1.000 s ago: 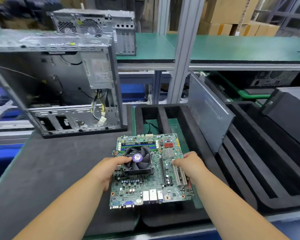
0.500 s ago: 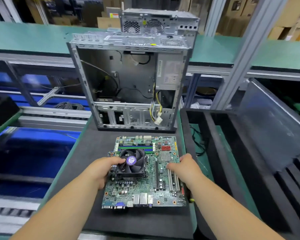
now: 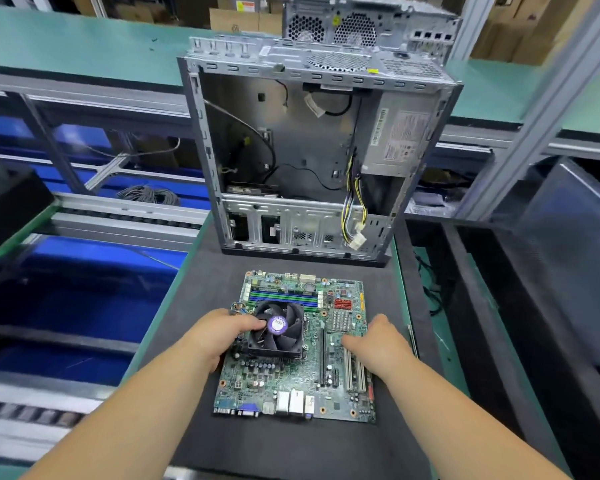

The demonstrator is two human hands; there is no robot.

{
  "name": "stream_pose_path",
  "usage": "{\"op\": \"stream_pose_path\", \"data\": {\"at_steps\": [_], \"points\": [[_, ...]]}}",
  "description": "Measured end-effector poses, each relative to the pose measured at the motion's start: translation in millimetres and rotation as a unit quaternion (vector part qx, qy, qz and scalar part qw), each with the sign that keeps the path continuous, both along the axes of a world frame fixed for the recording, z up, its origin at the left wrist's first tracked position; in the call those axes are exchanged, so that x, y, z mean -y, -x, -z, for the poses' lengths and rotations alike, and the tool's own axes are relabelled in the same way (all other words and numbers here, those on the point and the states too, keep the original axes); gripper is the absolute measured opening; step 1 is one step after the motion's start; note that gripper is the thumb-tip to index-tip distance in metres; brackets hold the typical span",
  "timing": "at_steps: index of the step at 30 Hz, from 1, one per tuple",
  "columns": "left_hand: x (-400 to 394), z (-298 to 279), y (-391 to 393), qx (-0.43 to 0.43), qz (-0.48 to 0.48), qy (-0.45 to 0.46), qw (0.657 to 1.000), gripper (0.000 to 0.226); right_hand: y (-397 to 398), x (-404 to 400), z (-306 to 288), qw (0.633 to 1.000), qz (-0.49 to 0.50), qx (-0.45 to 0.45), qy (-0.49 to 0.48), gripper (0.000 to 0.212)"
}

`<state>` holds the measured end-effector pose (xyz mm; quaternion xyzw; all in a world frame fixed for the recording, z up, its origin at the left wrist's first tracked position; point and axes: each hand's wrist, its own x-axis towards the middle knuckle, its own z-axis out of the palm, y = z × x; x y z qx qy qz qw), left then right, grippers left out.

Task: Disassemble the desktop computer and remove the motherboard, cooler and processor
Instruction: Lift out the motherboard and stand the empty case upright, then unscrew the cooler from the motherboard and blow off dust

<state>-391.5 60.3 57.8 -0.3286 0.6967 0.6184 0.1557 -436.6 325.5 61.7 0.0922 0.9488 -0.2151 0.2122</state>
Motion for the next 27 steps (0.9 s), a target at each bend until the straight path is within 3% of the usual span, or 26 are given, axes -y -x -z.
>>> {"op": "stream_pose_path", "data": {"at_steps": [3,7,13,15,19,22,27], "points": [[0,3,0,-0.007,0.015,0.012,1.0,0.053,4,2,-1,0.999,-0.02,0.004,-0.028,0.065],[0,2,-3,-0.012,0.004,0.043,0.999,0.079,7,7,-4,0.995,-0.061,0.018,-0.08,0.065],[-7,-9,-12,-0.028,-0.014,0.044,0.999,0.088,4,1,-10,0.99,-0.099,-0.009,-0.104,0.059],[-13,-15,-17,-0.053,-0.039,0.104,0.992,0.094,2,-8,-14,0.99,-0.097,-0.042,-0.088,0.05],[-32,-33,-27,-0.162,-0.014,0.333,0.929,0.082,-2,-37,-23,0.985,-0.068,-0.11,-0.119,0.039],[-51,-38,-31,-0.235,0.041,0.367,0.899,0.071,-5,-63,-19,0.983,-0.046,-0.086,-0.157,0.036],[-78,-33,-29,-0.264,0.129,0.407,0.865,0.07,-10,-87,-3,0.988,-0.043,-0.021,-0.145,0.032]]}}
